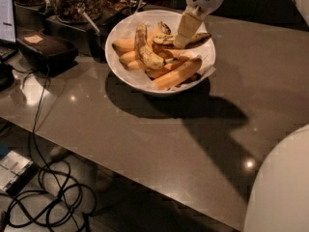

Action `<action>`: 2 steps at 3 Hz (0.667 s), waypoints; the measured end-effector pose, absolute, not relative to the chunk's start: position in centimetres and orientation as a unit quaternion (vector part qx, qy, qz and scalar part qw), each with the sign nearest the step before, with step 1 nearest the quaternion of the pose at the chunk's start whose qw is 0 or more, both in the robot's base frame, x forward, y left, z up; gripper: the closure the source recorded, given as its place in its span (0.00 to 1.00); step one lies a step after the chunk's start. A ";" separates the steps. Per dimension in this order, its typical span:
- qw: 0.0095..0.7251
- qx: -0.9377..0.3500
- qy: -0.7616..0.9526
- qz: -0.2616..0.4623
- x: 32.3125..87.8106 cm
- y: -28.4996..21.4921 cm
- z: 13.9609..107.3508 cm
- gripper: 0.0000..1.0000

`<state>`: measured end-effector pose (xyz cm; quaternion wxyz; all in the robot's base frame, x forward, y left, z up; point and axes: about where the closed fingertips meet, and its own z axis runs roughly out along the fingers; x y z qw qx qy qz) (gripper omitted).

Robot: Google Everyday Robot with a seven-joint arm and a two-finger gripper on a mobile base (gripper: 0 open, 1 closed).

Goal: Pick banana from white bowl

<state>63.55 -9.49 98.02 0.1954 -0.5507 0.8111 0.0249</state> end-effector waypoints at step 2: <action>0.243 -0.549 0.799 0.023 62.3 -8.8 100.8 1.00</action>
Offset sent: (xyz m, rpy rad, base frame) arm -0.0366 0.0062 0.0592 0.0948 -0.1506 0.0085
